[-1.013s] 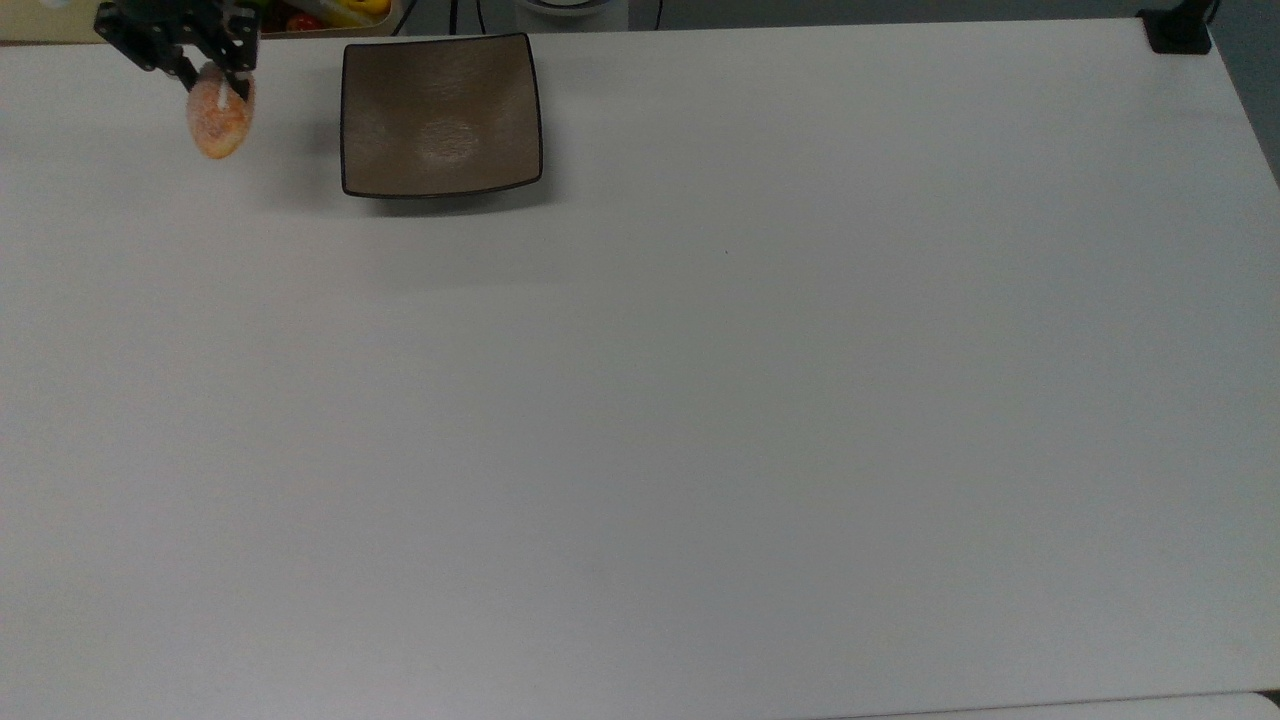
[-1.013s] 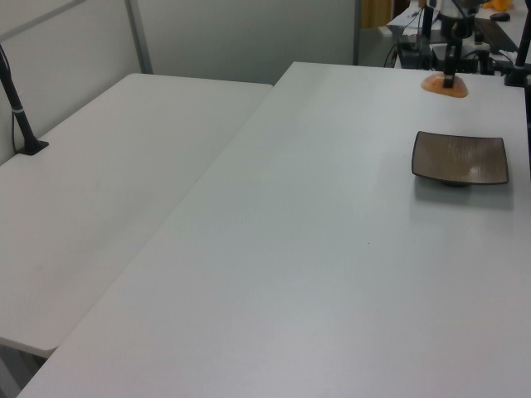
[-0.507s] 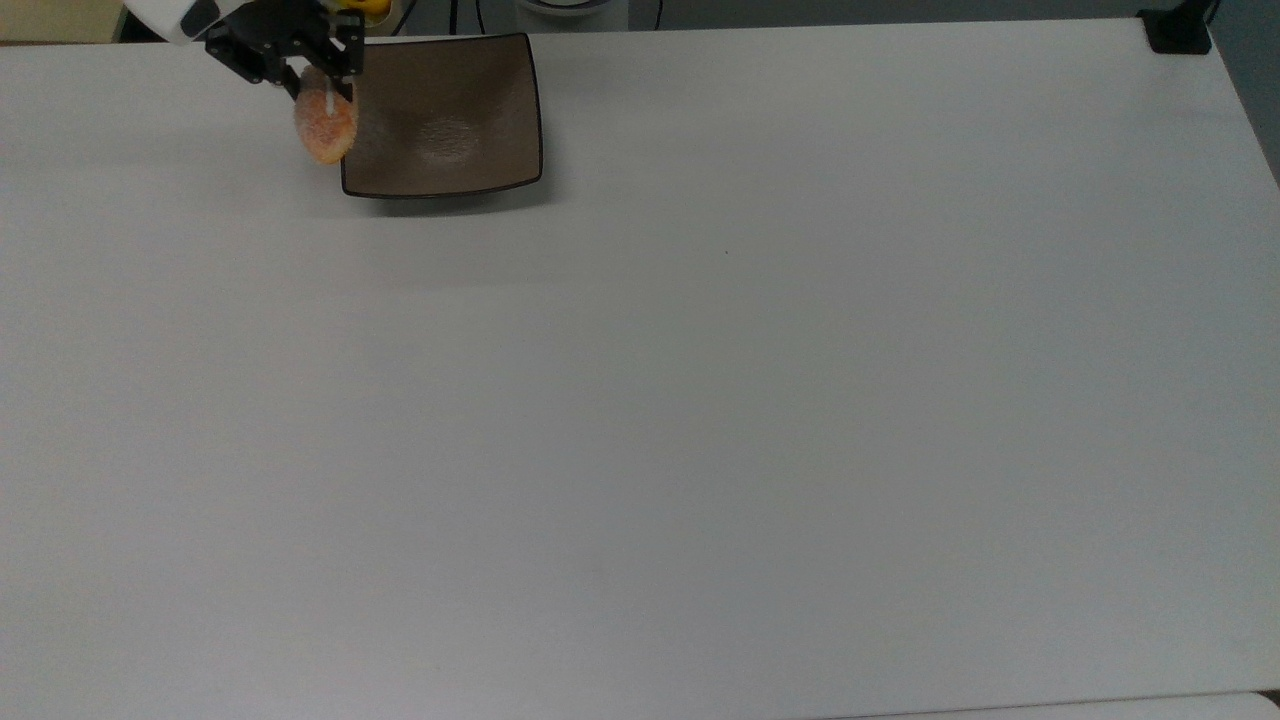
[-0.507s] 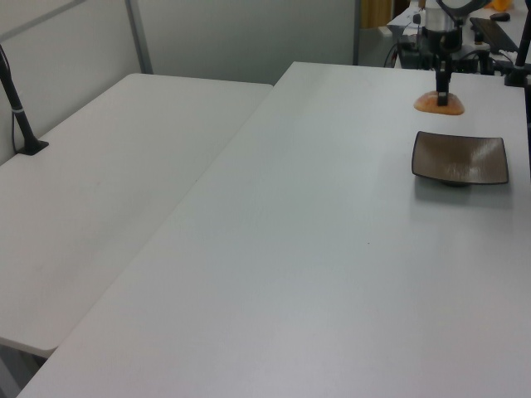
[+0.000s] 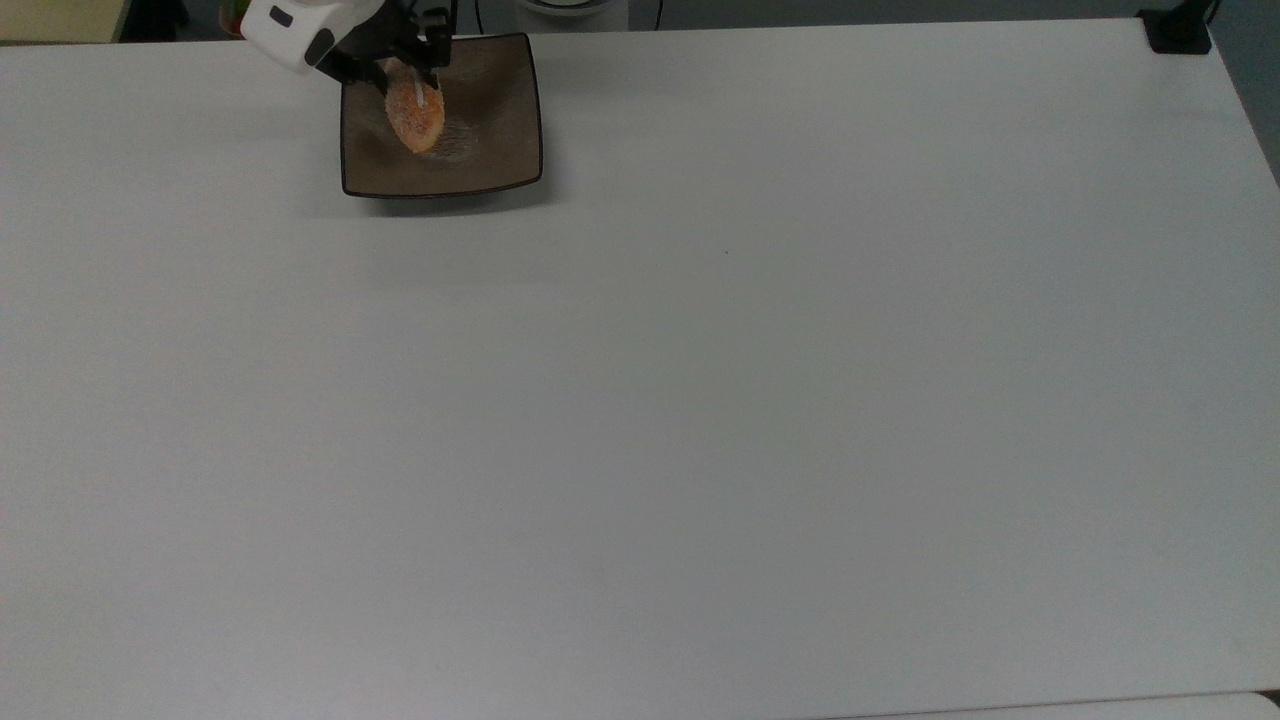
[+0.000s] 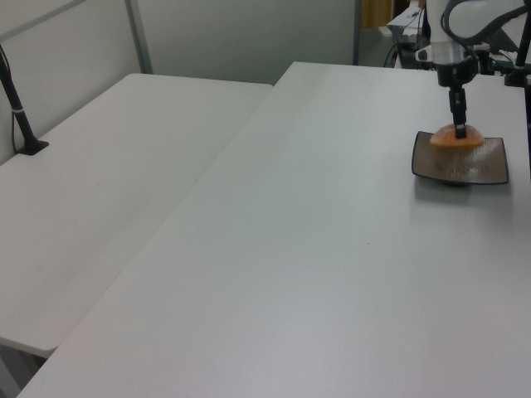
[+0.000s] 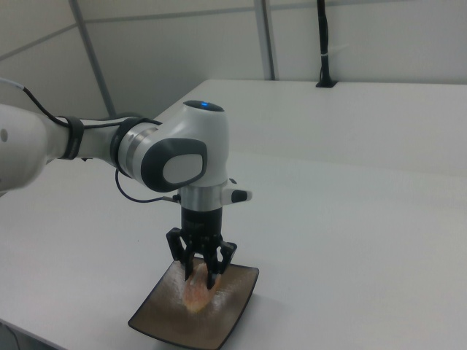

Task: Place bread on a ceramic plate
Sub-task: 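Lower the bread onto the plate and open the gripper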

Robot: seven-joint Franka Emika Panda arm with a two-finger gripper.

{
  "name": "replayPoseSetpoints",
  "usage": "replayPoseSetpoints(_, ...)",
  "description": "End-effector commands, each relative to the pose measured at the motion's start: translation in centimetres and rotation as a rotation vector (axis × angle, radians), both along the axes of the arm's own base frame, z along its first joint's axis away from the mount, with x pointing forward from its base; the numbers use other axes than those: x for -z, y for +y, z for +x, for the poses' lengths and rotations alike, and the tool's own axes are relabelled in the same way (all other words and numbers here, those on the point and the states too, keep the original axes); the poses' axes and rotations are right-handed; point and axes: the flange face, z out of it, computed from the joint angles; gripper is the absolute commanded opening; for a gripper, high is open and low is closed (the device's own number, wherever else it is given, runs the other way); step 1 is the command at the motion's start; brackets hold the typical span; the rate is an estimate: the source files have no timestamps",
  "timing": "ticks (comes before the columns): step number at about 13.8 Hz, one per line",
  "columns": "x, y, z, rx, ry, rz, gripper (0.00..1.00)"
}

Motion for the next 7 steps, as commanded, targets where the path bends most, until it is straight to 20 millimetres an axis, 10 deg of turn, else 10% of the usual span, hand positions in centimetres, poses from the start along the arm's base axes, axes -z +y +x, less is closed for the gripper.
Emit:
replayPoseSetpoints(1, 2.3, 2.8, 0.8, 0.006, 0.035, -0.010, 0.89)
replayPoseSetpoints(7, 1.2, 2.6, 1.4, 0.019, 0.010, -0.017, 1.00)
